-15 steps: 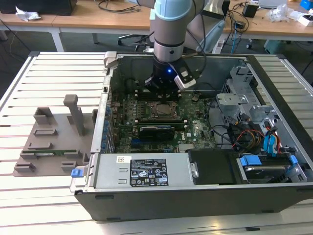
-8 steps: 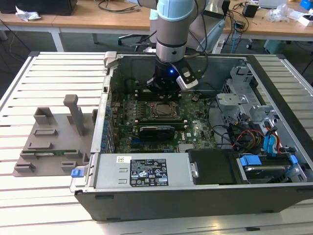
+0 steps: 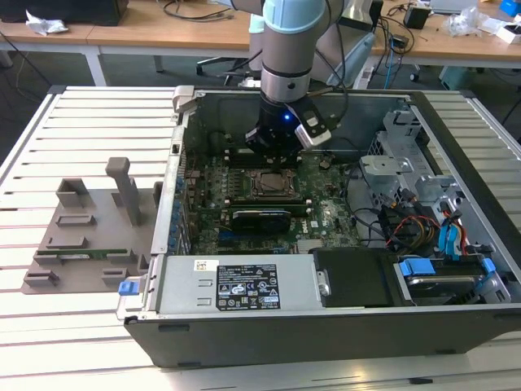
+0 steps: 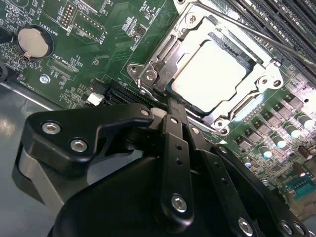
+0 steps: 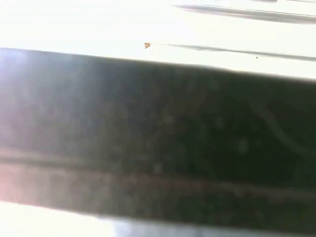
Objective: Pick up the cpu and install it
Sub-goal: 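Install the first cpu locking lever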
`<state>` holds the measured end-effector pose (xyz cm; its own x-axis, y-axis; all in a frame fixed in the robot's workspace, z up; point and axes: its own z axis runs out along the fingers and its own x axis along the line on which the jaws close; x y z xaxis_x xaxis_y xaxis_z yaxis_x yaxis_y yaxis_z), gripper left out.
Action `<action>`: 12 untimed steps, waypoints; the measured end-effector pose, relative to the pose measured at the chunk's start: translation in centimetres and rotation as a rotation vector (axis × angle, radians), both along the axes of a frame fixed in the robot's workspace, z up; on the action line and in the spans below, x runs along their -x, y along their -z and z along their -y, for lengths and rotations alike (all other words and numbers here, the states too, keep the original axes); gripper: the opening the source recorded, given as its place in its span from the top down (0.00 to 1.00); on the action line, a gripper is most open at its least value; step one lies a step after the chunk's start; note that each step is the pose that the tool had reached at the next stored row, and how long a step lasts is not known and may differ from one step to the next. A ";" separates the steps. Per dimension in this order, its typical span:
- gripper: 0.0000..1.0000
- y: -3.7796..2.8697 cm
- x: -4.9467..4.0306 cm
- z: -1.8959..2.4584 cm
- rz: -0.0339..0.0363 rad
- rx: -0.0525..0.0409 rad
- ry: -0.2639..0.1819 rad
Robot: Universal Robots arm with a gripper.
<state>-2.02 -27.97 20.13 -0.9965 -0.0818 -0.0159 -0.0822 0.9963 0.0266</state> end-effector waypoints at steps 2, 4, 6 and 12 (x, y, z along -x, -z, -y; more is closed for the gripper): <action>0.89 0.17 -0.17 -0.30 0.0019 -0.0043 -0.002; 0.89 0.19 -0.29 -0.35 0.0029 -0.0048 -0.003; 0.89 0.18 -0.53 -0.34 0.0027 -0.0047 -0.004; 0.89 0.14 -1.17 -0.36 0.0033 -0.0045 -0.004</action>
